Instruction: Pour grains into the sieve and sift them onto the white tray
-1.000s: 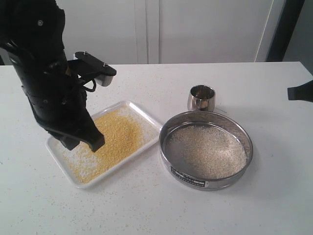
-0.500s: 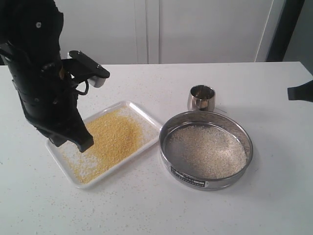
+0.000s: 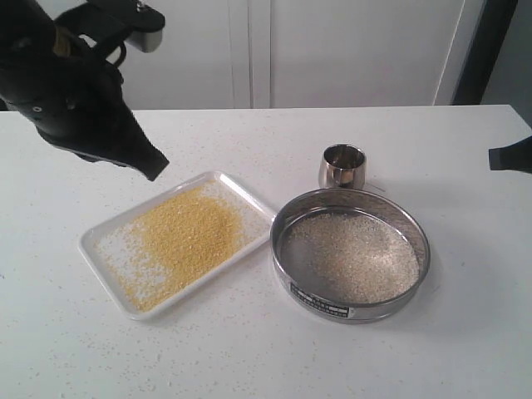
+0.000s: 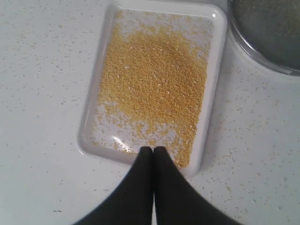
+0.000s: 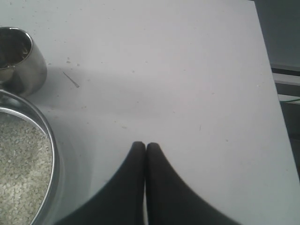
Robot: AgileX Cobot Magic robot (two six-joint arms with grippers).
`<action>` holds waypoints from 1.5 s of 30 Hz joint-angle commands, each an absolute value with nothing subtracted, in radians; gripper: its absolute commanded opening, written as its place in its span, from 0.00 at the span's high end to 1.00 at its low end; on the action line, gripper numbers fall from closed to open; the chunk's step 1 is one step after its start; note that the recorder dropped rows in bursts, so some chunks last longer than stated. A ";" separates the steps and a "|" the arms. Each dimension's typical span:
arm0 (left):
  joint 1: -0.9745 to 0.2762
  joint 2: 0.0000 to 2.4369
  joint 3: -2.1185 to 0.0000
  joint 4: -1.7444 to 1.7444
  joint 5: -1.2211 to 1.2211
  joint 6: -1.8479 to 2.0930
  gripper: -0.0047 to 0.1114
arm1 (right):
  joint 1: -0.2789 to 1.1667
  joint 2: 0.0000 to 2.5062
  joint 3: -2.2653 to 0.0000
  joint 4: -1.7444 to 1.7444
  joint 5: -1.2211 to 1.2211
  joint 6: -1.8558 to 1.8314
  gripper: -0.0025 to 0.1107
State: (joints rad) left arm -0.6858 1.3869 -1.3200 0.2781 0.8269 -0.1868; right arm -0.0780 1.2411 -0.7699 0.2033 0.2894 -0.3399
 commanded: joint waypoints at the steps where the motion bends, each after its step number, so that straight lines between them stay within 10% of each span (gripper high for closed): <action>1: -0.643 1.335 -1.275 0.260 0.838 -0.215 0.96 | -0.078 1.234 -0.766 0.209 0.283 -0.336 0.98; 45: -0.149 0.458 -0.355 0.132 0.149 -0.300 0.96 | -0.078 1.234 -0.766 0.209 0.283 -0.317 0.98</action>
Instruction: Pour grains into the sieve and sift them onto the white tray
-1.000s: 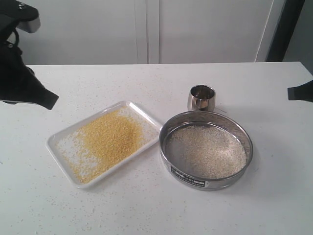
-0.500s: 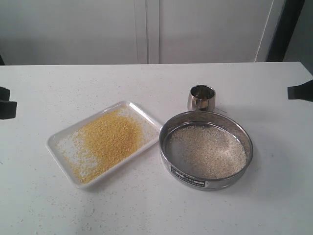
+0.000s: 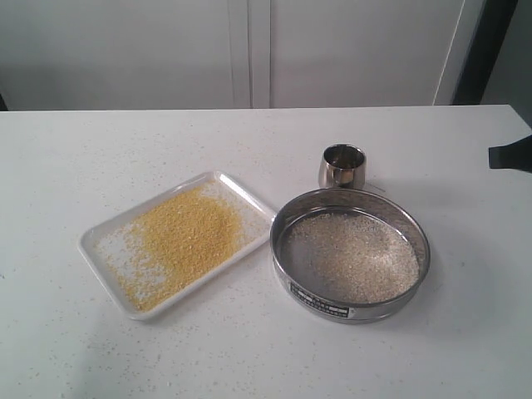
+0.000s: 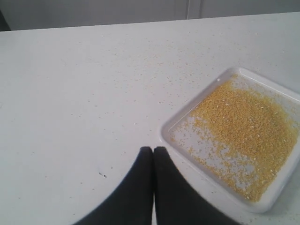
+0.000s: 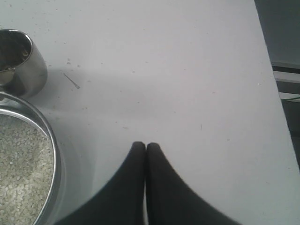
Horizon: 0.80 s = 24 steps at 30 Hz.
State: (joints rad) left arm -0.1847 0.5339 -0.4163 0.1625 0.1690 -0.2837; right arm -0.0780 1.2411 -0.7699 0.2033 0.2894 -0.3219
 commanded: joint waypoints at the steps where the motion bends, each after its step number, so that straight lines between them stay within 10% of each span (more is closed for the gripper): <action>1: -0.140 0.442 -0.343 0.130 0.149 -0.300 0.96 | -0.078 1.234 -0.766 0.209 0.283 -0.317 0.98; 24: -0.023 0.175 -0.141 0.064 0.120 -0.317 0.96 | -0.078 1.234 -0.766 0.209 0.283 -0.317 0.98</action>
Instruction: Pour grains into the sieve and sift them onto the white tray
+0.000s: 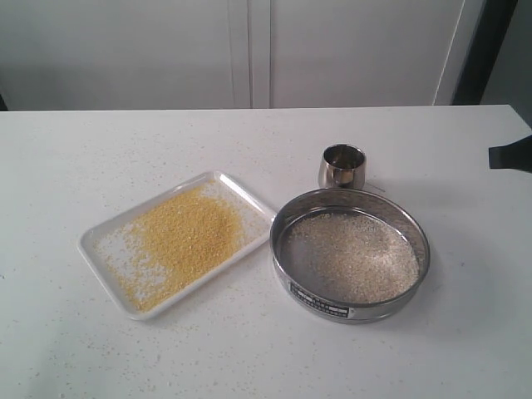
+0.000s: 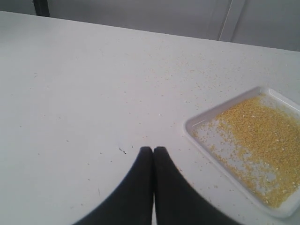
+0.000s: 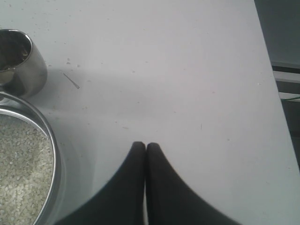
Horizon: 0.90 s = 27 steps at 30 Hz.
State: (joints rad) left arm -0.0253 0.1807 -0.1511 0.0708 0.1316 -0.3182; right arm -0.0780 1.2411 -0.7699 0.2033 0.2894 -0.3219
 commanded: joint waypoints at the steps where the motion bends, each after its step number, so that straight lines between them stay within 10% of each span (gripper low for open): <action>1: -0.023 0.175 -0.141 0.064 0.120 -0.317 0.96 | -0.078 1.234 -0.766 0.209 0.283 -0.317 0.98; 27: -0.023 0.053 -0.041 -0.065 0.159 -0.067 0.96 | -0.078 1.234 -0.766 0.209 0.283 -0.317 0.98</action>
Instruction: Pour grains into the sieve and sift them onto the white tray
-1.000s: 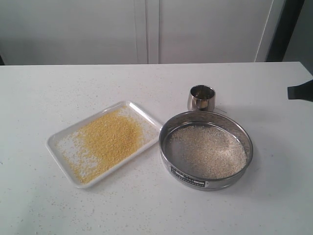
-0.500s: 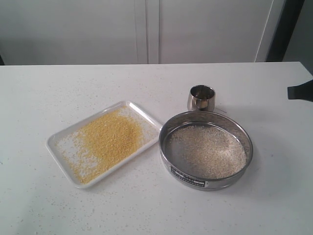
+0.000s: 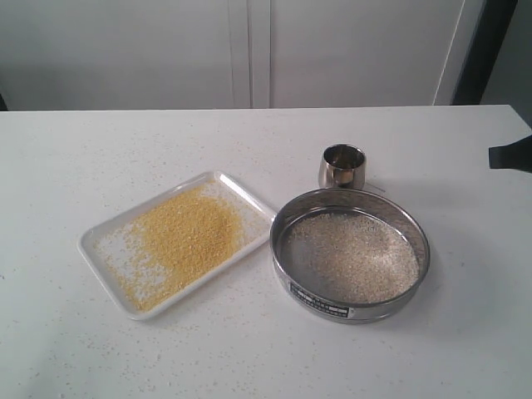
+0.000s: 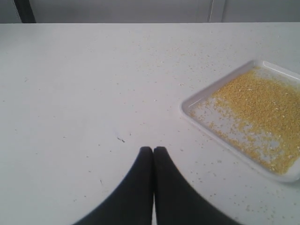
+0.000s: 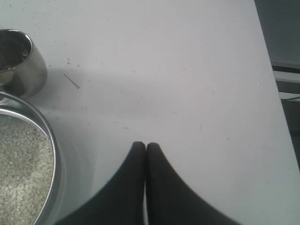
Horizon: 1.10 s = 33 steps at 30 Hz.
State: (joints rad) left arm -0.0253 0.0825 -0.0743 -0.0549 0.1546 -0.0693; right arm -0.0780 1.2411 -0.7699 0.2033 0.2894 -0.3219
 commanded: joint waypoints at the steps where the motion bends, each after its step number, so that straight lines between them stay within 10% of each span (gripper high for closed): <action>1: -0.023 0.044 -0.031 -0.065 0.159 -0.069 0.96 | -0.078 1.234 -0.766 0.209 0.283 -0.317 0.98; 33: -0.023 0.000 0.000 -0.066 0.256 0.000 0.96 | -0.078 1.234 -0.766 0.209 0.283 -0.317 0.98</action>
State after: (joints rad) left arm -0.0253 0.0040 -0.0047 -0.0549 0.2616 0.0000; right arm -0.0780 1.2411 -0.7699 0.2033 0.2894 -0.3219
